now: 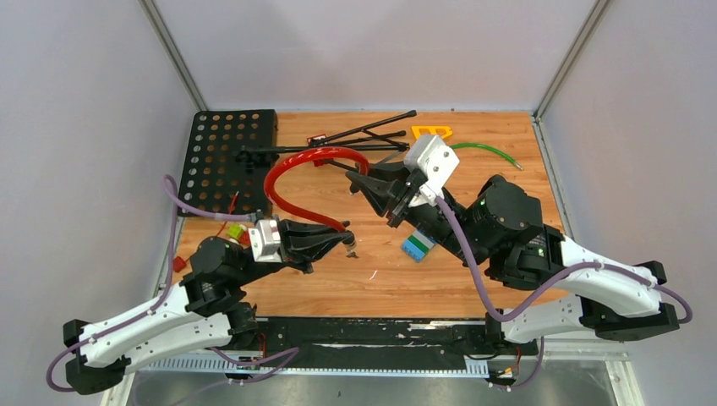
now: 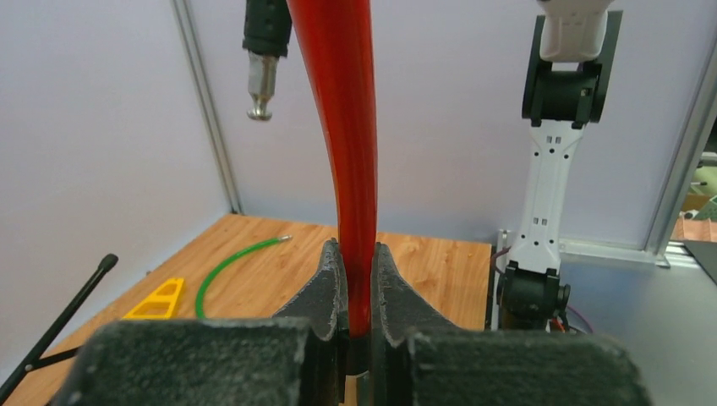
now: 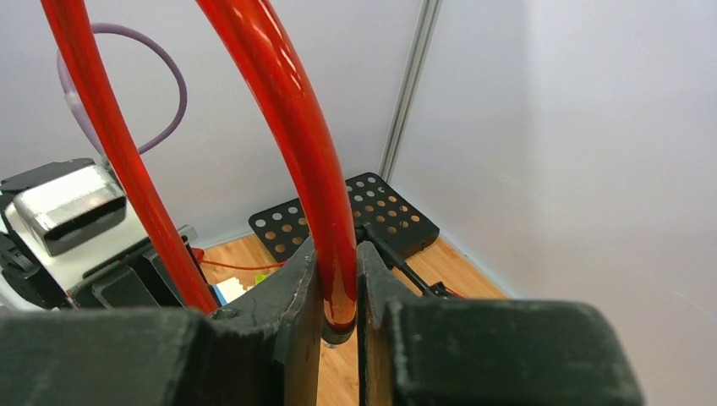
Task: Lock with the key
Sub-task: Lock the lock.
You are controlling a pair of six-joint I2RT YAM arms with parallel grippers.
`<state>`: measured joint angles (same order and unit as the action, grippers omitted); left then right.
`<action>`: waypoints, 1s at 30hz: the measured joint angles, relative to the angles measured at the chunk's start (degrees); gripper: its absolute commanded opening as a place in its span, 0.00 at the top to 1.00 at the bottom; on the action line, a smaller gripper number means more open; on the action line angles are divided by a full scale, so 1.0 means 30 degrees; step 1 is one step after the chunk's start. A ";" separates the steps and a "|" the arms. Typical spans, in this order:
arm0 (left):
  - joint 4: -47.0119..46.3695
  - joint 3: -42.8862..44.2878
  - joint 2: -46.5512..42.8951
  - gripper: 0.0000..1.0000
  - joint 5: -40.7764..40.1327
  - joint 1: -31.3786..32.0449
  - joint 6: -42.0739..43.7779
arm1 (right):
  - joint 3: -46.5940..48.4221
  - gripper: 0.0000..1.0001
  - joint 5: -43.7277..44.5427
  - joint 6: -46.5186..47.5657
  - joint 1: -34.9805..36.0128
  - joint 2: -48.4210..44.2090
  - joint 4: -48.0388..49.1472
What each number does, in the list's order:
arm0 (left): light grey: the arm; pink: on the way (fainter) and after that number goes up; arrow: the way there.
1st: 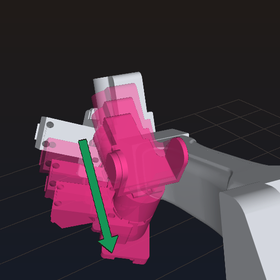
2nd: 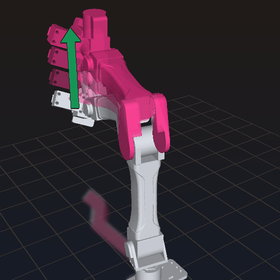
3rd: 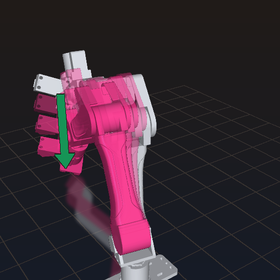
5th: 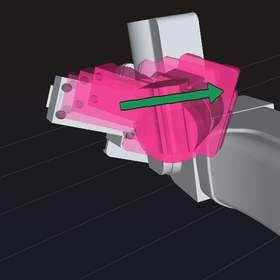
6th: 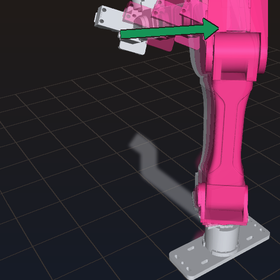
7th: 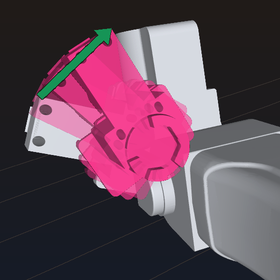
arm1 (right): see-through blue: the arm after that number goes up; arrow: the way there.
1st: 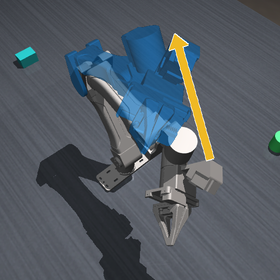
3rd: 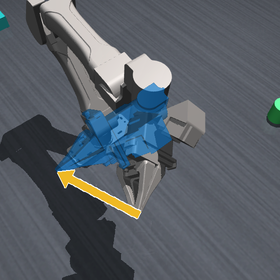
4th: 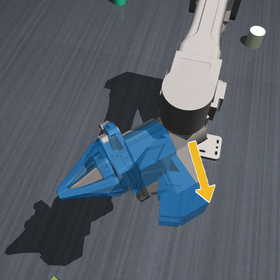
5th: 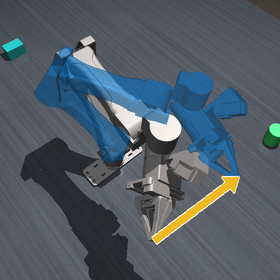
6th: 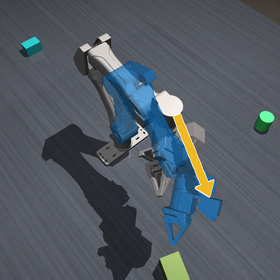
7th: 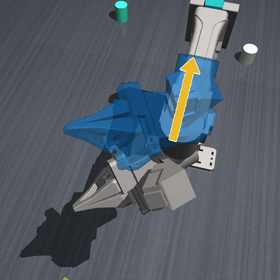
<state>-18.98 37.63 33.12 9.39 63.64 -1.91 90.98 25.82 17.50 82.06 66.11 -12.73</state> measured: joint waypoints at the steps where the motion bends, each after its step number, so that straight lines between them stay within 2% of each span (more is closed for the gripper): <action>1: 0.0270 0.0007 0.0051 1.00 0.0000 0.0007 0.0051 | 0.0321 1.00 -0.0058 0.0124 0.0000 0.0168 -0.0248; 7: 0.1122 0.0007 0.0226 0.98 -0.0007 0.0000 0.0204 | 0.1282 1.00 -0.0204 0.0568 0.0000 0.0612 -0.0925; 20: 0.2004 0.0007 0.0350 0.73 -0.0022 0.0007 0.0284 | 0.1894 1.00 -0.0131 0.0787 0.0000 0.1552 -0.1552; 27: 0.2324 0.0007 0.0386 0.74 -0.0036 0.0000 0.0284 | 0.1894 1.00 -0.0131 0.0794 0.0000 0.1581 -0.1829; 29: 0.2397 0.0007 0.0386 0.77 -0.0036 0.0000 0.0284 | 0.1894 1.00 -0.0131 0.0794 0.0000 0.1581 -0.1829; 30: 0.2419 0.0007 0.0386 0.82 -0.0044 0.0007 0.0284 | 0.1894 1.00 -0.0131 0.0794 0.0000 0.1581 -0.1829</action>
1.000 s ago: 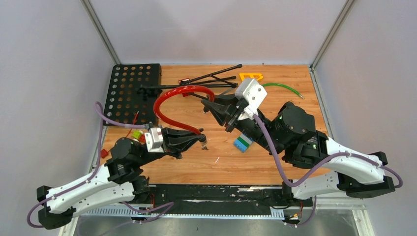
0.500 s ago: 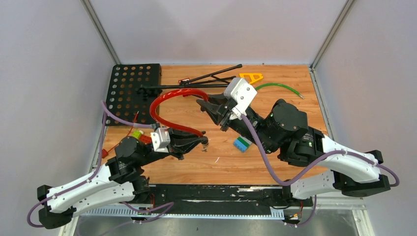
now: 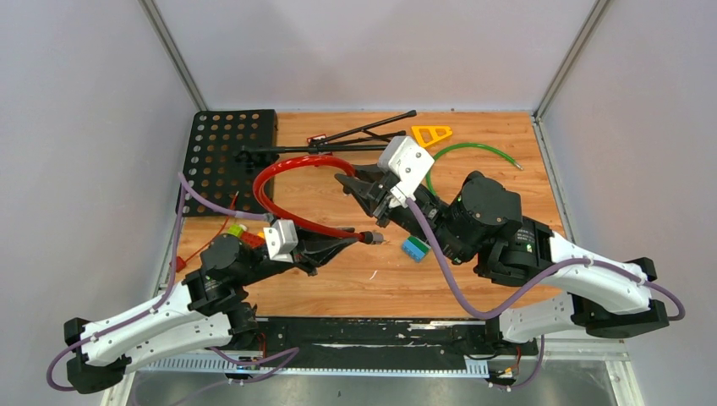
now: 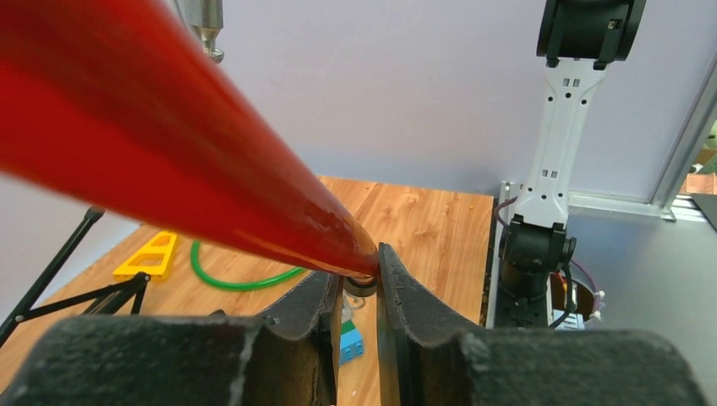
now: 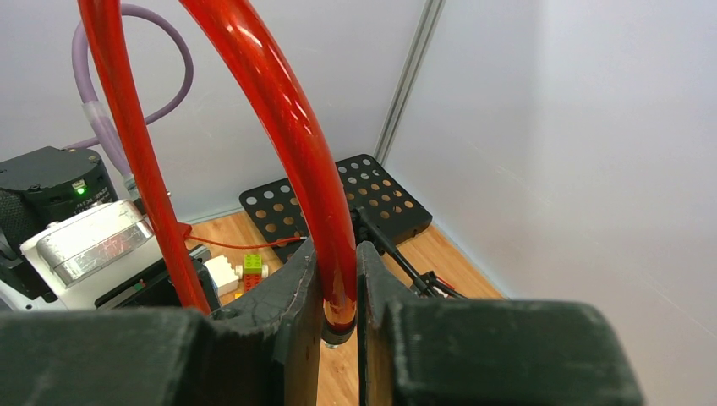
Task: Lock with the key
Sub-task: Lock the lock.
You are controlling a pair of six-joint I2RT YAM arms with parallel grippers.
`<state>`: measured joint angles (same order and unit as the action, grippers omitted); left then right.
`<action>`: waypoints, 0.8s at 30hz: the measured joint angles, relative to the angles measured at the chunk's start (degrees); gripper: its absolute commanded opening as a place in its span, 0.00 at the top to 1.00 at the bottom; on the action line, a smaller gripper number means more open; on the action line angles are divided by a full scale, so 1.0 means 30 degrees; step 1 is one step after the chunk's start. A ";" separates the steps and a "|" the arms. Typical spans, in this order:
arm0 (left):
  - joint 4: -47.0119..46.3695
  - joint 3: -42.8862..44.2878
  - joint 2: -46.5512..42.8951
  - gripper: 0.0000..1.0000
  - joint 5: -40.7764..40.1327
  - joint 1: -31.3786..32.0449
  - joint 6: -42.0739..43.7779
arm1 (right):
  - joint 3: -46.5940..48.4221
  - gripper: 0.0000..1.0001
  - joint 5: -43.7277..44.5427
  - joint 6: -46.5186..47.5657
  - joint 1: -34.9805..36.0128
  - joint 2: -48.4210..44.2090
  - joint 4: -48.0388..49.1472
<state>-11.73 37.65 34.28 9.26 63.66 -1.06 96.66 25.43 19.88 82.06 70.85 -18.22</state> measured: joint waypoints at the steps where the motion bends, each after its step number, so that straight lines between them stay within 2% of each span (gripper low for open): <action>1: 0.0007 0.0000 0.0000 0.87 -0.0051 -0.0007 0.0007 | 0.0000 1.00 0.0000 0.0000 0.0000 0.0000 0.0000; 3: -0.0015 0.0000 0.0000 1.00 -0.0095 -0.0007 0.0022 | -0.0007 1.00 0.0000 0.0000 0.0000 0.0000 0.0000; 8: -0.0058 -0.0007 -0.0022 1.00 -0.0277 -0.0007 0.0029 | -0.0539 1.00 0.0087 -0.0015 0.0000 -0.0233 0.0109; 12: -0.0787 -0.0495 -0.0408 1.00 -0.0852 -0.0007 -0.0102 | -0.2528 1.00 0.0714 -0.0044 0.0000 -0.1202 0.1020; 19: -0.3934 -0.2754 -0.1763 1.00 -0.2404 -0.0007 -0.1260 | -0.8313 0.98 0.2528 -0.1311 0.0015 -0.4218 0.6084; 24: -0.6929 -0.3832 -0.2477 1.00 -0.3650 0.0000 -0.2441 | -1.0936 1.00 0.2900 -0.2790 0.0015 -0.5705 0.9938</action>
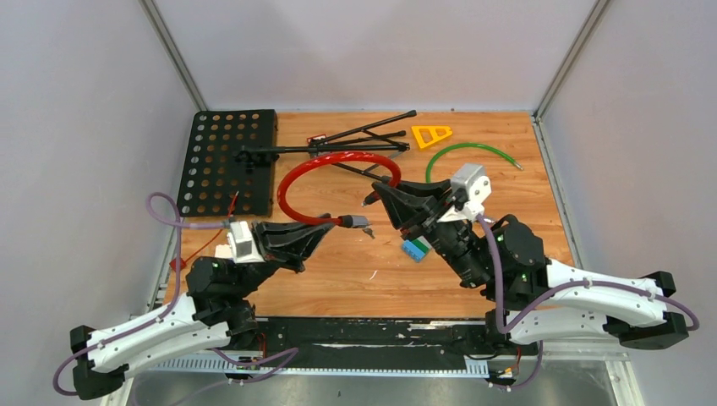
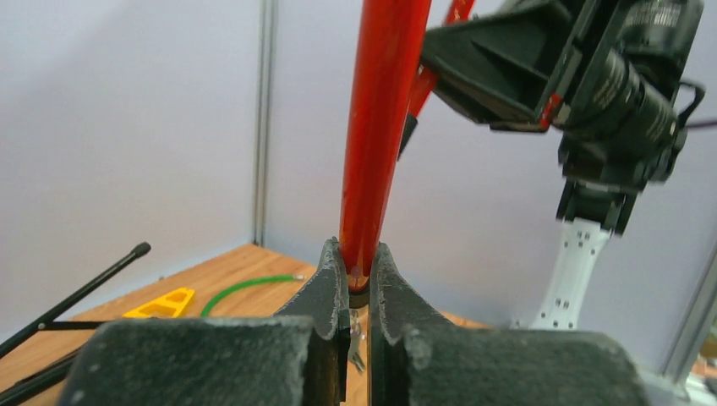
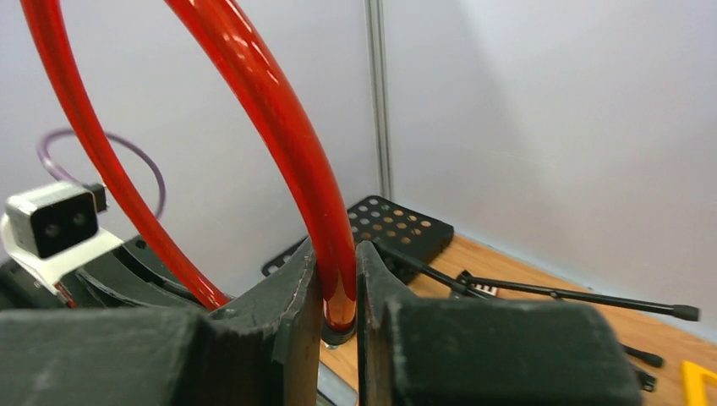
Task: Lock with the key
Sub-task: Lock the lock.
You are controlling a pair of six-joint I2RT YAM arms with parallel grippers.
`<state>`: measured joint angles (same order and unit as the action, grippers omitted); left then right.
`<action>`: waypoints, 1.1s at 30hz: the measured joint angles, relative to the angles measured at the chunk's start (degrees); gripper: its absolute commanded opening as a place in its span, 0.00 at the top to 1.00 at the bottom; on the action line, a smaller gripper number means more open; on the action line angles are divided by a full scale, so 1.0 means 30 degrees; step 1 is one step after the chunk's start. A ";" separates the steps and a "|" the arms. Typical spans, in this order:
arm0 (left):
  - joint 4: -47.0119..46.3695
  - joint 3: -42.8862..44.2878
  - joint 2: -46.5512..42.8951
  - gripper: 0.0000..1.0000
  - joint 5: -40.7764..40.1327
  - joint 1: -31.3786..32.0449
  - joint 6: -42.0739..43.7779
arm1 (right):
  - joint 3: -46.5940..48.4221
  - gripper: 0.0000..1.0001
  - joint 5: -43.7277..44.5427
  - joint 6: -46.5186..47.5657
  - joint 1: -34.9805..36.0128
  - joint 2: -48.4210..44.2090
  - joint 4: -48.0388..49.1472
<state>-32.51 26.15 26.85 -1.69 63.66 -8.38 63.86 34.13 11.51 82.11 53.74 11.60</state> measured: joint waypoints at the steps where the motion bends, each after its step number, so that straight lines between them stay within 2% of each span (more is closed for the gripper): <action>1: -0.0546 -0.0146 -0.0117 1.00 -0.0306 0.0000 -0.0240 | -0.0277 1.00 0.0036 -0.0364 0.0000 -0.0146 0.0597; 6: -0.2186 -0.0306 -0.0437 1.00 -0.1902 0.0000 -0.1202 | -0.0415 1.00 0.0153 -0.1450 0.0000 -0.0189 0.1829; 13: -0.2368 -0.0306 -0.0612 1.00 -0.4619 0.0000 -0.2659 | -0.0619 1.00 -0.0663 -0.1690 0.0000 0.0240 0.2652; 26: -0.1362 0.0109 -0.1056 1.00 -0.6550 0.0000 -0.4685 | -0.3162 1.00 -0.4291 0.2237 0.0000 0.1479 0.6929; 33: -0.0699 0.0576 -0.1064 1.00 -0.6936 0.0000 -0.5574 | -0.3220 1.00 -0.4991 0.3694 0.0000 0.1945 0.8320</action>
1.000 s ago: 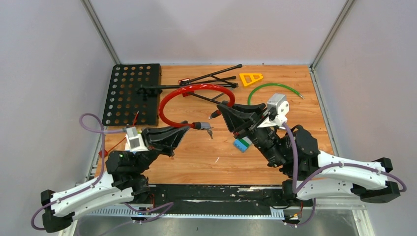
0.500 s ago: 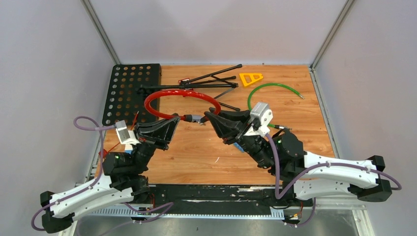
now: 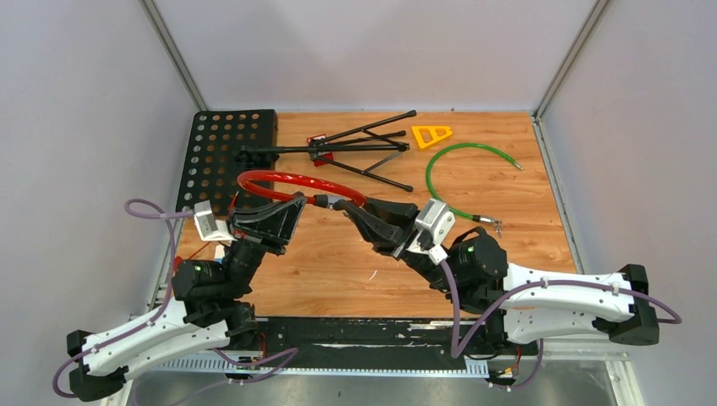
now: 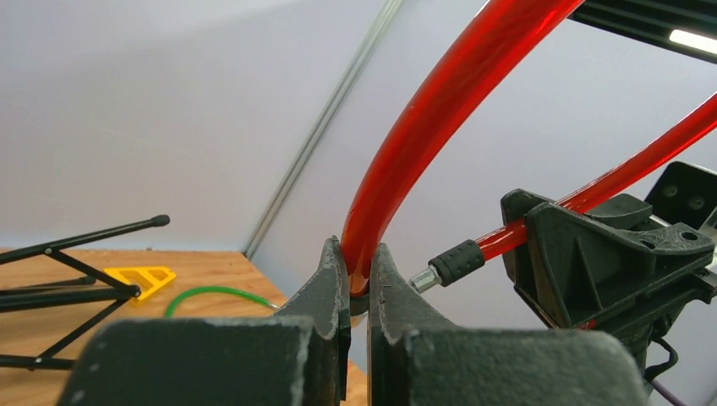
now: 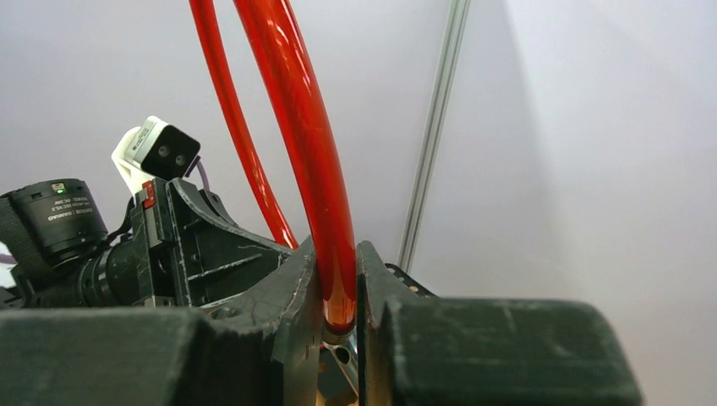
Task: Lock with the key
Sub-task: Lock the lock.
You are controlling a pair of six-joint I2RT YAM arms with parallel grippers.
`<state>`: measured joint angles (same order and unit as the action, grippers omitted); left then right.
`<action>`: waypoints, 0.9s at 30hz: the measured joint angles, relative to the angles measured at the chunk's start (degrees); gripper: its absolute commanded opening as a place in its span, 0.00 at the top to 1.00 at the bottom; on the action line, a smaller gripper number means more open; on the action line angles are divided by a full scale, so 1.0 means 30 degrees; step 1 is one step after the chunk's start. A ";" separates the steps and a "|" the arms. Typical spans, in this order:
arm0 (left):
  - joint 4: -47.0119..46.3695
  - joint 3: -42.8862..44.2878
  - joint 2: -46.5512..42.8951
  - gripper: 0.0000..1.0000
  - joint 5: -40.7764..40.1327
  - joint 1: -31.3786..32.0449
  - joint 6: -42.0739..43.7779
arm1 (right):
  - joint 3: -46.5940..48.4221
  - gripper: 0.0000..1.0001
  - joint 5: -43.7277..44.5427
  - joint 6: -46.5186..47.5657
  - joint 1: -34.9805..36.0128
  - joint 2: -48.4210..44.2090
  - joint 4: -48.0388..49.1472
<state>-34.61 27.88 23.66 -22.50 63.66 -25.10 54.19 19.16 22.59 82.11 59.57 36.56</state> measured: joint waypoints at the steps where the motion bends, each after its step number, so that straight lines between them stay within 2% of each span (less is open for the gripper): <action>1: 0.0066 0.0007 0.0000 1.00 -0.0036 0.0000 -0.0117 | 0.0000 1.00 0.0007 0.0248 0.0000 0.0087 0.0233; 27: 0.0867 0.0270 -0.0080 1.00 -0.0466 0.0000 -0.0408 | 0.0000 1.00 0.0437 0.1020 0.0000 0.0474 -0.0262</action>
<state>-32.01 28.69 23.42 -23.90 63.66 -26.33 54.19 20.47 25.65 82.11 60.99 35.77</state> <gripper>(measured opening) 0.044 0.157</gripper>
